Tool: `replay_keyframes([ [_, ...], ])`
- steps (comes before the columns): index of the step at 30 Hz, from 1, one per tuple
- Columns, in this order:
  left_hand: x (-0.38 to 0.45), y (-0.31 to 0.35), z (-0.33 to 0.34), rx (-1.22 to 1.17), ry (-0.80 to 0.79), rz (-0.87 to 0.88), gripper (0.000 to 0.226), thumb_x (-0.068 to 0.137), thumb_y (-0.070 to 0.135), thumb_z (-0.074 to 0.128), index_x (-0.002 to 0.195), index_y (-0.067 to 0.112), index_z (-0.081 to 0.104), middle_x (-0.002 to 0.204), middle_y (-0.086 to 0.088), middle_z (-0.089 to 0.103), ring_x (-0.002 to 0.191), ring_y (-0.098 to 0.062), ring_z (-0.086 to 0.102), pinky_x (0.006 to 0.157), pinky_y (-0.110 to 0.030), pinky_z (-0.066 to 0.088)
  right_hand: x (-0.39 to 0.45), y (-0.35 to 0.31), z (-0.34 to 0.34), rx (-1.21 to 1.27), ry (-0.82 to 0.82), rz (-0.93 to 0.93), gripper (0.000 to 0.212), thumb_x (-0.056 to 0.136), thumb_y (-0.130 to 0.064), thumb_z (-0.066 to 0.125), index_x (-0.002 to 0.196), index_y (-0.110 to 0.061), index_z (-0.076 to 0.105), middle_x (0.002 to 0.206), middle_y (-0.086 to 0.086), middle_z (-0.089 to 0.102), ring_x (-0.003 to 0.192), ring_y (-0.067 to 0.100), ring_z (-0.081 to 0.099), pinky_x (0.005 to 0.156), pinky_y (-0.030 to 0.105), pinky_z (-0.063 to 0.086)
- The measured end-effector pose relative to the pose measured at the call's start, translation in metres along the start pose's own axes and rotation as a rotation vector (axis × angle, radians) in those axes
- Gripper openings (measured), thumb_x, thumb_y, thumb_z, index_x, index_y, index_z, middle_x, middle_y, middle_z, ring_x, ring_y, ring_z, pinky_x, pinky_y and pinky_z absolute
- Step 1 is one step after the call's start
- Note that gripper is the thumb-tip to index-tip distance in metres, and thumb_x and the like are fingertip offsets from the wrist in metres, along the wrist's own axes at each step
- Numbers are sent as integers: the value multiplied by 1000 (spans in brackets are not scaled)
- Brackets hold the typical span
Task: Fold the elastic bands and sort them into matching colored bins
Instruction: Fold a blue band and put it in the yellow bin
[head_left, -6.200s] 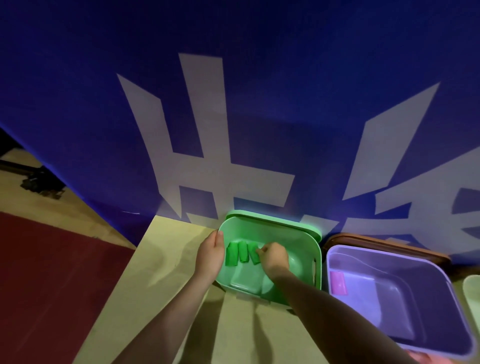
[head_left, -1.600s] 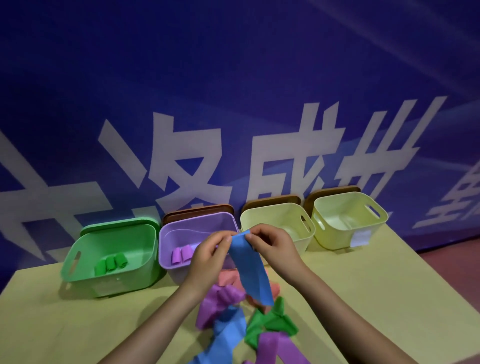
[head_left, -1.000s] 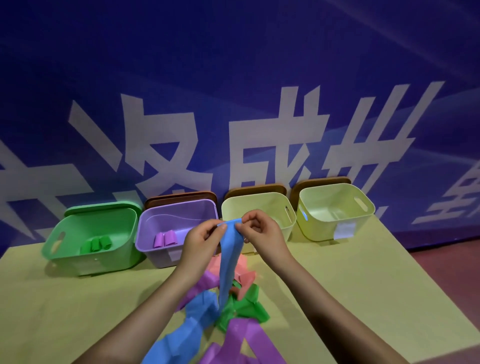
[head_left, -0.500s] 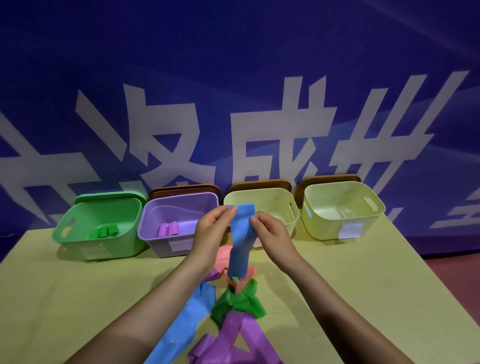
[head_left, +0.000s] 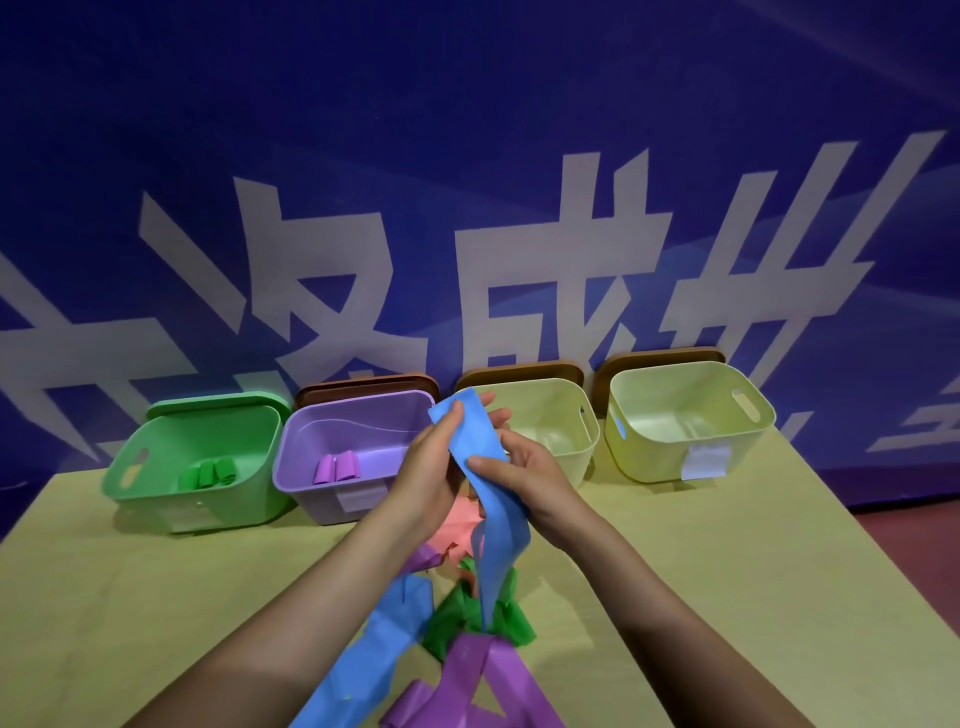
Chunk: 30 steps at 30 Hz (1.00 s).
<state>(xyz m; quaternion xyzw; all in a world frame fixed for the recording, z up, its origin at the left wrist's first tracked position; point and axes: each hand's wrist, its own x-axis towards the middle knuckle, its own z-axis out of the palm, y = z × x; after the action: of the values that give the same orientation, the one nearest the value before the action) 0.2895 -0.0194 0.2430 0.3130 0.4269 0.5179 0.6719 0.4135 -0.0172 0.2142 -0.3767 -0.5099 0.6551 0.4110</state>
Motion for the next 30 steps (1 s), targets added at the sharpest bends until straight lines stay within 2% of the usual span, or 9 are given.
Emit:
replay_keyframes([
  [3, 6, -1, -9, -143, 26, 6, 31, 102, 33, 36, 113, 17, 61, 100, -1, 73, 94, -15, 69, 73, -31, 56, 4, 4, -2, -93, -6, 50, 8, 87, -12, 68, 86, -5, 64, 65, 7, 64, 53, 18, 57, 52, 25, 47],
  [7, 16, 10, -30, -368, 133, 93, 24, 102, 30, 38, 99, 17, 58, 86, -1, 63, 77, -14, 63, 72, -28, 52, 1, 22, 1, -229, -37, 88, 16, 85, -20, 72, 83, -4, 68, 77, 6, 68, 69, 16, 61, 66, 28, 46],
  [8, 19, 15, -38, -406, 154, 119, 22, 101, 29, 38, 97, 17, 56, 83, 0, 59, 73, -12, 61, 69, -26, 53, -2, 27, 1, -241, -49, 104, 11, 85, -19, 71, 79, -10, 69, 75, 2, 69, 67, 13, 62, 65, 26, 47],
  [11, 25, 29, -64, -483, 235, 175, 24, 103, 30, 36, 101, 18, 57, 77, 3, 60, 65, -10, 60, 69, -25, 51, -8, 45, -4, -291, -56, 148, 20, 86, -21, 71, 68, -18, 64, 64, -3, 64, 58, 11, 59, 57, 22, 44],
  [16, 26, 43, -91, -385, 357, 232, 30, 104, 32, 32, 98, 19, 59, 65, 7, 61, 56, -6, 60, 64, -21, 51, -12, 73, -12, -294, -13, 294, 27, 87, -28, 69, 64, -15, 68, 60, -1, 65, 58, 15, 60, 57, 21, 45],
  [19, 24, 37, -97, -389, 371, 245, 29, 104, 33, 33, 98, 19, 58, 59, 8, 58, 52, -5, 59, 61, -20, 51, -7, 87, -9, -233, -2, 337, 30, 85, -29, 71, 76, 0, 68, 65, 11, 64, 59, 20, 58, 58, 25, 44],
  [21, 23, 43, -104, -431, 360, 292, 30, 105, 33, 31, 100, 17, 56, 60, 7, 54, 52, -6, 55, 59, -19, 50, -6, 92, -9, -155, -9, 354, 26, 88, -21, 67, 80, 4, 65, 67, 13, 64, 55, 19, 57, 55, 23, 44],
  [24, 24, 57, -120, -443, 359, 332, 29, 104, 33, 31, 100, 17, 55, 60, 7, 55, 56, -7, 53, 60, -20, 50, -9, 94, -16, -46, 38, 355, 17, 90, -10, 61, 75, -2, 60, 55, 6, 57, 45, 10, 49, 48, 16, 37],
  [30, 25, 54, -122, -422, 370, 331, 32, 105, 34, 29, 102, 17, 56, 80, 4, 66, 82, -15, 65, 78, -30, 52, -2, 96, -24, 16, 172, 298, 14, 85, -7, 68, 72, -5, 65, 58, 9, 55, 55, 16, 51, 58, 22, 45],
])
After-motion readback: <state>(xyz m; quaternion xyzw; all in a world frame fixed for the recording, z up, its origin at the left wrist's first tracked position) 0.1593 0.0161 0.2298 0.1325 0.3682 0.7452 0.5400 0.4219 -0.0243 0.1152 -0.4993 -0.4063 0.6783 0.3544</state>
